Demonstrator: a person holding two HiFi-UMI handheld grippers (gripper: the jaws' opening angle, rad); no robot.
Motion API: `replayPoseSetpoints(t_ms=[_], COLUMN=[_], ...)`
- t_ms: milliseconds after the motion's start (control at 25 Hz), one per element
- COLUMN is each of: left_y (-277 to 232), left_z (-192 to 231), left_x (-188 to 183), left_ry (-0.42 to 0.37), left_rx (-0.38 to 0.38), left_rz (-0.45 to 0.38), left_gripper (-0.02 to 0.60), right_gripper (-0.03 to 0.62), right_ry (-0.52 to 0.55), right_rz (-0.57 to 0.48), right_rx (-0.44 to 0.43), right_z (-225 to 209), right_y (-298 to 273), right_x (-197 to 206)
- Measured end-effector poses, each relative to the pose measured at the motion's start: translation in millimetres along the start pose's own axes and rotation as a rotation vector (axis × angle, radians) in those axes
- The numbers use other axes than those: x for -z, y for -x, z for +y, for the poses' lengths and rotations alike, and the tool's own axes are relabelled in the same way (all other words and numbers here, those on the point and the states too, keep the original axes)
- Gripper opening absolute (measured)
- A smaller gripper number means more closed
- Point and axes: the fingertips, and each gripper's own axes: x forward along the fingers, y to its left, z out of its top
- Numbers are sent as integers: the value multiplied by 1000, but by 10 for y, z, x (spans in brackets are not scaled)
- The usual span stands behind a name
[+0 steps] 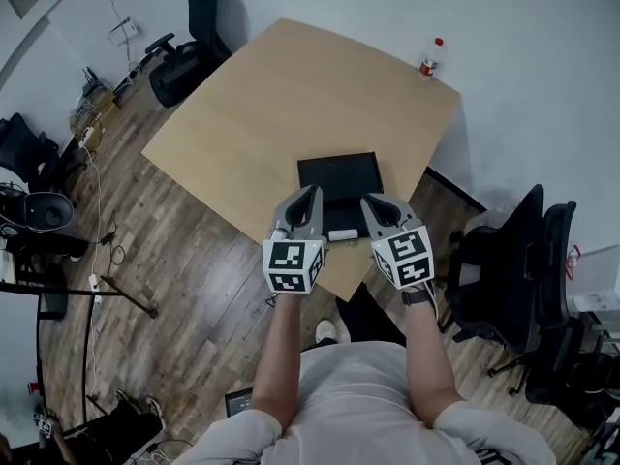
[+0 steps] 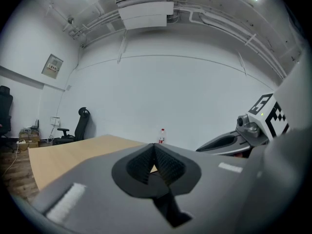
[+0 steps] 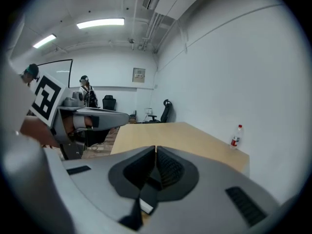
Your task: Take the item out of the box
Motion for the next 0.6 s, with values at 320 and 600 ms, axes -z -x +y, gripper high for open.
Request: replayPoseSetpoints(t_ms=[320, 600], left_y=[-182, -304], left_z=[188, 323], left_x=[220, 395], left_ry=[5, -8], left_rx=[-17, 3], left_rz=[67, 80], left_gripper=[6, 6], right_gripper=[15, 15], right_ry=[147, 277], right_rz=[229, 399], right_rx=[-350, -507], right_z=[110, 139], right_y=[-269, -596], right_x=[659, 1255])
